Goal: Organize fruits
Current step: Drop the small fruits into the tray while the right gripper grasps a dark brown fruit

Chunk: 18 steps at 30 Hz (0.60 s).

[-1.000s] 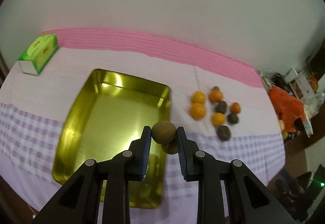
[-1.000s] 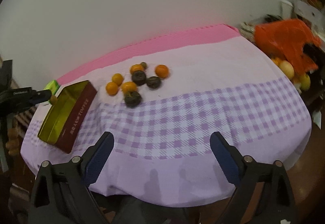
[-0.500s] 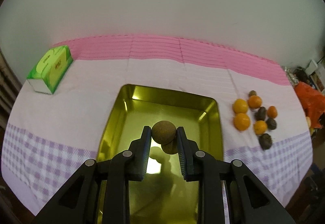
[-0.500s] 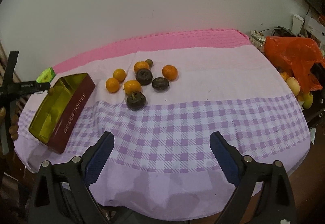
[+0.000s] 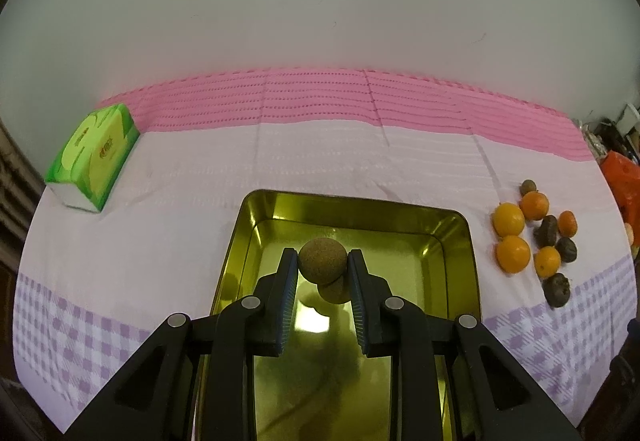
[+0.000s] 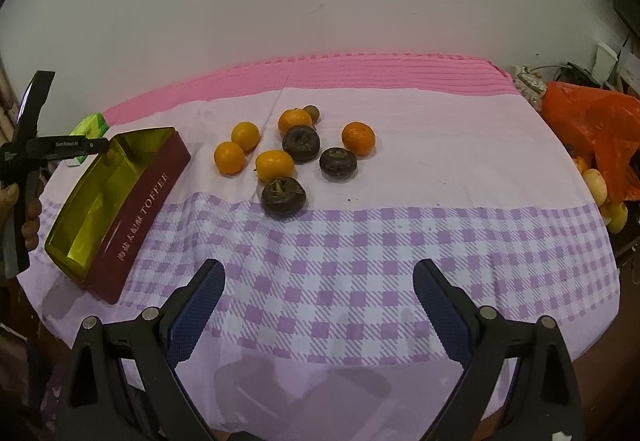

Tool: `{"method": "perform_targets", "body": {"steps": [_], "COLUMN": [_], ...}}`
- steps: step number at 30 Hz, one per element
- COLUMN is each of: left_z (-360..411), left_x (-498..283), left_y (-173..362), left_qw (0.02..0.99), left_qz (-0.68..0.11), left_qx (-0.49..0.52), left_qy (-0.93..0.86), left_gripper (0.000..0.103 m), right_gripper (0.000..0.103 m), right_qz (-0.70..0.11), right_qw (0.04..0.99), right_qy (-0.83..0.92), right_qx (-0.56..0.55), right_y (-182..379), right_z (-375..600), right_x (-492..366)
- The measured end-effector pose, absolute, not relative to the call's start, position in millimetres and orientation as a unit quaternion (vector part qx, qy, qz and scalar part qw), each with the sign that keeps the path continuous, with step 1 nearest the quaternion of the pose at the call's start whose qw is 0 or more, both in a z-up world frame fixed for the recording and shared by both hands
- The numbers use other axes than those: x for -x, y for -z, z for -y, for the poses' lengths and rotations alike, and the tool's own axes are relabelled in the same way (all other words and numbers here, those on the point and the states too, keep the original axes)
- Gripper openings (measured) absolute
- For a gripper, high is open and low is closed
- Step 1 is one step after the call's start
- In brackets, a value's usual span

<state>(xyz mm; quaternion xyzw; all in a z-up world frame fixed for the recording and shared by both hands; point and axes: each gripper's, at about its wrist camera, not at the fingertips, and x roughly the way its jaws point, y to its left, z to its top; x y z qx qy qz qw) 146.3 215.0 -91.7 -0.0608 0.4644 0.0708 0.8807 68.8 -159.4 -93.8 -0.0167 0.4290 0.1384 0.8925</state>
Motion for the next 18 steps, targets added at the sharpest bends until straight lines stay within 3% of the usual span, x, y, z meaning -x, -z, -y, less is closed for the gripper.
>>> {"method": "perform_targets", "body": {"steps": [14, 16, 18], "left_z": [-221.5, -221.1, -222.0], "left_x": [-162.0, -159.3, -156.9], "left_y": [101.6, 97.7, 94.4], "left_qw": [0.878, 0.881, 0.881], "left_qz": [-0.468, -0.461, -0.461], "left_qx": [0.053, 0.052, 0.053], "left_qy": [-0.089, -0.090, -0.095], "left_gripper": [0.027, 0.030, 0.045], "right_gripper": [0.094, 0.092, 0.087], "right_qz": [-0.424, -0.423, -0.421], "right_qw": [0.892, 0.891, 0.891], "right_qy": [-0.154, -0.162, -0.169], "right_qx": [0.029, 0.032, 0.039], "right_y": [107.2, 109.1, 111.0], "right_z": [139.6, 136.5, 133.1], "right_x": [-99.0, -107.1, -113.2]}}
